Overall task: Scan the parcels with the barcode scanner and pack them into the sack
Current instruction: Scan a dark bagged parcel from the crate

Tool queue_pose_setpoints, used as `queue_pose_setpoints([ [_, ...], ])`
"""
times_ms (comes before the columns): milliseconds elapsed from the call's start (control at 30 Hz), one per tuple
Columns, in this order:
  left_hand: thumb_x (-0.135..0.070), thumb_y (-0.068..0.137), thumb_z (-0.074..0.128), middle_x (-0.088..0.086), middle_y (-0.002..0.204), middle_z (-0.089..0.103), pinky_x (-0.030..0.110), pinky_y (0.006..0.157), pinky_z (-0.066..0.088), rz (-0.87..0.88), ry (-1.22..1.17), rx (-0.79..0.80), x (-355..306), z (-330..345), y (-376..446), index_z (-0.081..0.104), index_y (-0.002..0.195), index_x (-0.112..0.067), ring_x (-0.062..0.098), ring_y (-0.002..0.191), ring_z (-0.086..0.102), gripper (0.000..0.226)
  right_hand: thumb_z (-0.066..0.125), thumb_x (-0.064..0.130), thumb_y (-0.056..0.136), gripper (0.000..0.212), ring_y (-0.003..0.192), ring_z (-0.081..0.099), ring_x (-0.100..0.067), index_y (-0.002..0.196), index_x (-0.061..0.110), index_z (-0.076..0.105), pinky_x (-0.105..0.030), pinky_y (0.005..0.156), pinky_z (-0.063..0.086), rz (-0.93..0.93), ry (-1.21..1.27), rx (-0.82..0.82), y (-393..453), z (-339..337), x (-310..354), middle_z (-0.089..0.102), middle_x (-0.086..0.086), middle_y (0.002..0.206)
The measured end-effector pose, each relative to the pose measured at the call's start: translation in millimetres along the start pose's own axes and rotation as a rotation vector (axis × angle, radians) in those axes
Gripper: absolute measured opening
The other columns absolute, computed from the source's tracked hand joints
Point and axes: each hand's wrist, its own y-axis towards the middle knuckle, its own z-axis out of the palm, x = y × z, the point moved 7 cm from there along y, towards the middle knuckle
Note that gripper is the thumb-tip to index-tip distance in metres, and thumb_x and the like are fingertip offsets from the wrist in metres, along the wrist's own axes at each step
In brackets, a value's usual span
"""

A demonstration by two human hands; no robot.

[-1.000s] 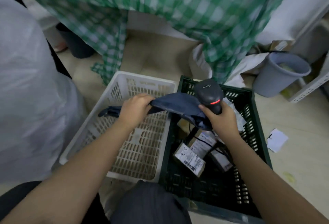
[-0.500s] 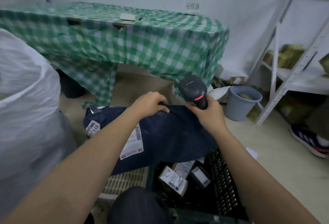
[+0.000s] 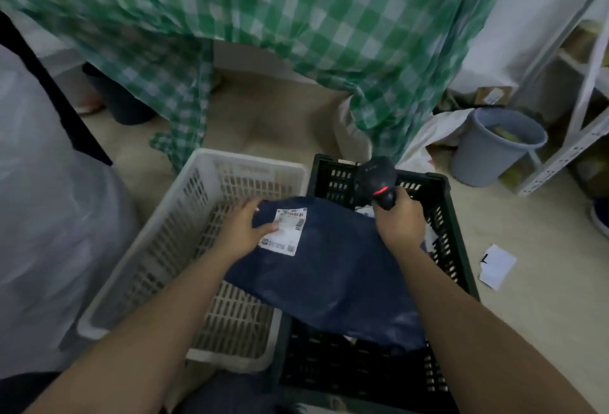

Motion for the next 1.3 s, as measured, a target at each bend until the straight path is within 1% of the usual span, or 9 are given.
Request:
queue_pose_setpoints([
  [233,-0.022,0.084,0.073,-0.009,0.133,0.046,0.017,0.099,0.031,-0.154,-0.240,0.183,48.6,61.1,-8.3,0.048,0.139,-0.011,0.008,0.123,0.044,0.061,0.073,0.035,0.083,0.039,0.104,0.060,-0.027,0.114,0.015,0.061,-0.032,0.077,0.045,-0.087,-0.050,0.545,-29.2,107.7,0.3,0.067,-0.005,0.111],
  [367,-0.086,0.061,0.056,0.007,0.144,0.047,0.048,0.108,0.036,-0.389,-0.080,-0.031,90.4,41.3,-0.3,0.045,0.140,-0.020,0.029,0.131,0.045,0.104,0.073,0.033,0.083,0.044,0.108,0.060,-0.028,0.121,0.017,0.059,-0.034,0.084,0.047,0.012,0.041,0.481,-32.7,120.2,-25.6,0.068,-0.006,0.114],
  [467,-0.076,0.067,0.065,0.011,0.158,0.023,0.047,0.115,0.027,-0.606,-0.139,-0.071,112.4,31.4,-6.3,0.019,0.152,-0.013,0.032,0.142,0.028,0.115,0.075,0.034,0.080,0.048,0.106,0.062,-0.028,0.122,0.018,0.060,-0.040,0.090,0.049,0.070,0.107,0.425,-32.6,121.2,-37.9,0.070,-0.006,0.110],
  [600,-0.056,0.076,0.072,0.012,0.149,0.040,0.037,0.104,0.039,-0.694,-0.403,0.032,110.8,29.7,-7.9,0.035,0.147,-0.007,0.030,0.131,0.045,0.094,0.076,0.036,0.078,0.046,0.105,0.063,-0.027,0.119,0.019,0.061,-0.043,0.089,0.050,0.059,0.094,0.426,-32.1,119.4,-34.4,0.070,-0.004,0.108],
  [733,-0.008,0.079,0.077,0.012,0.087,0.067,0.027,0.071,0.049,-0.544,-0.404,0.025,81.7,12.6,-3.5,0.067,0.088,-0.003,0.024,0.087,0.061,0.014,0.075,0.034,0.080,0.045,0.104,0.061,-0.025,0.120,0.020,0.060,-0.037,0.087,0.049,-0.003,0.081,0.433,-35.8,108.6,-17.6,0.069,-0.002,0.111],
  [800,0.002,0.081,0.072,0.003,0.072,0.061,0.017,0.060,0.048,-0.429,-0.424,-0.037,63.6,-0.6,-5.5,0.060,0.072,-0.010,0.021,0.079,0.058,0.019,0.075,0.031,0.080,0.038,0.102,0.062,-0.024,0.114,0.019,0.062,-0.039,0.086,0.050,-0.023,0.118,0.437,-38.3,99.6,-7.5,0.069,-0.002,0.107],
  [1000,-0.004,0.080,0.074,0.005,0.097,0.062,0.032,0.089,0.044,-0.128,-0.379,-0.204,19.6,-42.2,-32.0,0.056,0.075,-0.027,0.020,0.094,0.057,0.030,0.075,0.021,0.082,0.019,0.084,0.062,-0.013,0.096,0.017,0.062,-0.025,0.068,0.046,-0.069,0.301,0.415,-55.4,59.8,27.8,0.066,0.007,0.086],
  [1167,0.002,0.081,0.071,-0.001,0.087,0.056,0.024,0.083,0.041,-0.039,-0.372,-0.136,-3.4,-57.3,-64.3,0.049,0.077,-0.024,0.018,0.090,0.052,0.035,0.074,0.012,0.083,0.021,0.088,0.062,-0.012,0.099,0.016,0.062,-0.026,0.078,0.046,-0.075,0.457,0.376,-64.7,37.7,58.4,0.068,0.002,0.095],
  [1300,-0.011,0.076,0.073,0.008,0.101,0.064,0.043,0.101,0.043,-0.011,-0.352,-0.034,5.9,-66.0,-77.7,0.053,0.069,-0.035,0.024,0.103,0.059,0.032,0.074,0.010,0.081,0.030,0.097,0.062,-0.020,0.102,0.023,0.057,-0.033,0.086,0.049,-0.040,0.431,0.392,-59.6,50.0,71.4,0.063,0.001,0.098],
])
